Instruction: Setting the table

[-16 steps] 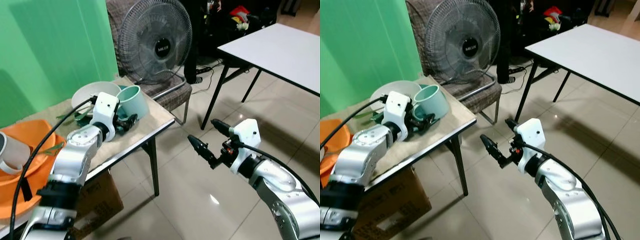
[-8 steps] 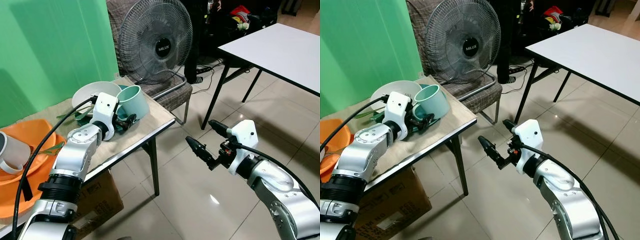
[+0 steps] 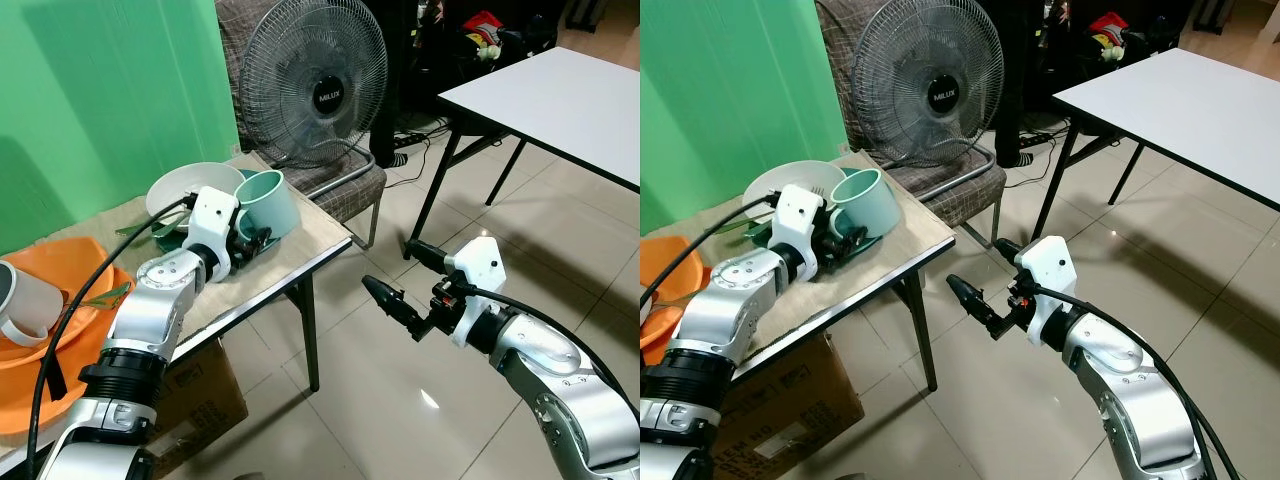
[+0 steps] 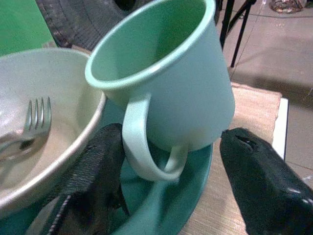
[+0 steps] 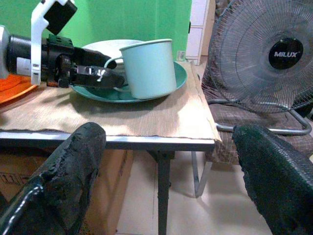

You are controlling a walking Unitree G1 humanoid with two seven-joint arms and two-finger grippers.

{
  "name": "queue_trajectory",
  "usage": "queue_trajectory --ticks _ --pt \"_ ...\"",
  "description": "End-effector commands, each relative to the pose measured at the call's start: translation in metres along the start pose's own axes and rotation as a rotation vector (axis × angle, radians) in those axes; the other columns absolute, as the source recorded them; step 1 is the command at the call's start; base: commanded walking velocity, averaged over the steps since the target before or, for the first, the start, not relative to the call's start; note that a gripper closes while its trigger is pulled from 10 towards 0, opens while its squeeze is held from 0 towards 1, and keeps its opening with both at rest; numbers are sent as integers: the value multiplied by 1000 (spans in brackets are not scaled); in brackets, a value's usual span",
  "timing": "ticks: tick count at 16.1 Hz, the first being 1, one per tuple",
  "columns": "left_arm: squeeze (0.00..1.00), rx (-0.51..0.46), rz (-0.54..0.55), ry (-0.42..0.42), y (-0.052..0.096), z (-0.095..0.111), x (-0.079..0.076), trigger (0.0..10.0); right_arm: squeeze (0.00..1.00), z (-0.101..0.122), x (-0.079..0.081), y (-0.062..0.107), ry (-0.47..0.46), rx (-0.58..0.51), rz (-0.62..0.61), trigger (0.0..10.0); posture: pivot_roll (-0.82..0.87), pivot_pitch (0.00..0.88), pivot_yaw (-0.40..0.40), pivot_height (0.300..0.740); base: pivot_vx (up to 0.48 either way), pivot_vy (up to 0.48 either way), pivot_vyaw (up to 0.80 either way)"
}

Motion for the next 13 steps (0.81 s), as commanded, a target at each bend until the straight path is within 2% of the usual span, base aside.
queue_trajectory --ticks 1,2,3,4,6,7,8,10,13 --pt "0 -20 6 0 -2 7 3 0 0 -1 3 -2 -3 10 21 10000 -27 0 23 740 0 0 0" --pt "0 -10 11 4 -4 5 3 314 0 -1 3 -2 -2 12 26 10000 -28 0 23 740 0 0 0" --pt "0 4 11 19 -5 3 2 1804 0 -1 3 -2 -2 13 31 10000 -29 0 21 740 0 0 0" --pt "0 7 15 26 -6 2 3 2196 0 -1 3 -2 -1 14 33 10000 -31 0 22 740 0 0 0" --pt "0 1 21 32 -7 3 4 2118 0 0 3 -2 -2 14 33 10000 -32 0 22 740 0 0 0" --pt "0 -8 28 46 -8 5 6 1569 0 0 2 -2 -1 14 33 10000 -32 0 22 740 0 0 0" --pt "0 -11 31 53 -9 5 6 1569 0 0 2 -2 -1 14 33 10000 -32 0 22 740 0 0 0" --pt "0 -7 45 54 -10 5 8 0 0 0 3 -2 -6 11 41 10000 -34 0 24 740 0 0 0" --pt "0 -1 60 60 -11 3 11 0 0 -1 11 1 -44 19 116 10000 -34 0 26 740 0 0 0"
Point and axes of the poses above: a point about 5 cm out from each wrist's last joint towards the gripper, its own y axis pointing back from the gripper into the wrist, its own z axis along the axis of the wrist's last joint, x = y × z, the point moved 4 cm from there along -y, pointing out of the wrist towards the gripper, and after that the axes turned 14 degrees about -y, right-handed, at the moved point
